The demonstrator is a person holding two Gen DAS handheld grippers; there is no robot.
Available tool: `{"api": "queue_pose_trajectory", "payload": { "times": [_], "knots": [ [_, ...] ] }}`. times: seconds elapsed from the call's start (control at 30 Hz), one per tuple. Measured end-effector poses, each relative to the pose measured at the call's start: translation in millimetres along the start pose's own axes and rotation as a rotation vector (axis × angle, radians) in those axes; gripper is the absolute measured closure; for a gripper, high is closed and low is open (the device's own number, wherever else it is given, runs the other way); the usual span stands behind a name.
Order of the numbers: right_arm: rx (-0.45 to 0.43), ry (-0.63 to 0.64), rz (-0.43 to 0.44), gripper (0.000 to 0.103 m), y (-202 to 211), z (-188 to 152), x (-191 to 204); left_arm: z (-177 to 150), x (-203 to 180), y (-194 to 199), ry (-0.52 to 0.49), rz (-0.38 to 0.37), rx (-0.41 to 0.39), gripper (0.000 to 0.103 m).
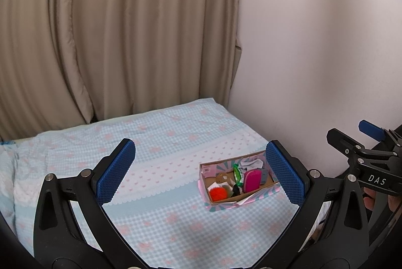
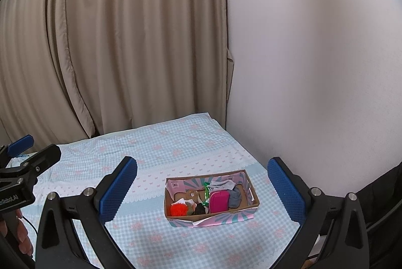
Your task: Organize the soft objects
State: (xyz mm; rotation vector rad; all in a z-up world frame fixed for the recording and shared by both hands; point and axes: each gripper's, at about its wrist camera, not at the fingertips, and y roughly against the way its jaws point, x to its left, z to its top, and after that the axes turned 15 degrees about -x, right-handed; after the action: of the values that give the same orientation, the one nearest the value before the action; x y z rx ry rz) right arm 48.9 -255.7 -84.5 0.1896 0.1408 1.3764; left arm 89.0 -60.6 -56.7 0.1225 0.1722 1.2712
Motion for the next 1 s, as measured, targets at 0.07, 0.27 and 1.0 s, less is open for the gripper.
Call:
{"api": "queue_pose_trajectory", "payload": {
  "times": [0.07, 0.27, 1.0],
  "knots": [
    [0.0, -0.001, 0.0, 0.0, -1.3, 0.1, -0.2, 0.3, -0.2, -0.1, 0.001, 0.0, -0.001, 0.0],
    [-0.004, 0.001, 0.0, 0.0, -2.2, 0.3, 0.3, 1.0, -2.4, -0.4, 0.0, 0.002, -0.005, 0.0],
    [-0.02, -0.005, -0.004, 0.0, -6.1, -1.1, -0.4, 3.0, -8.2, -1.2, -0.006, 0.014, -0.02, 0.0]
  ]
}}
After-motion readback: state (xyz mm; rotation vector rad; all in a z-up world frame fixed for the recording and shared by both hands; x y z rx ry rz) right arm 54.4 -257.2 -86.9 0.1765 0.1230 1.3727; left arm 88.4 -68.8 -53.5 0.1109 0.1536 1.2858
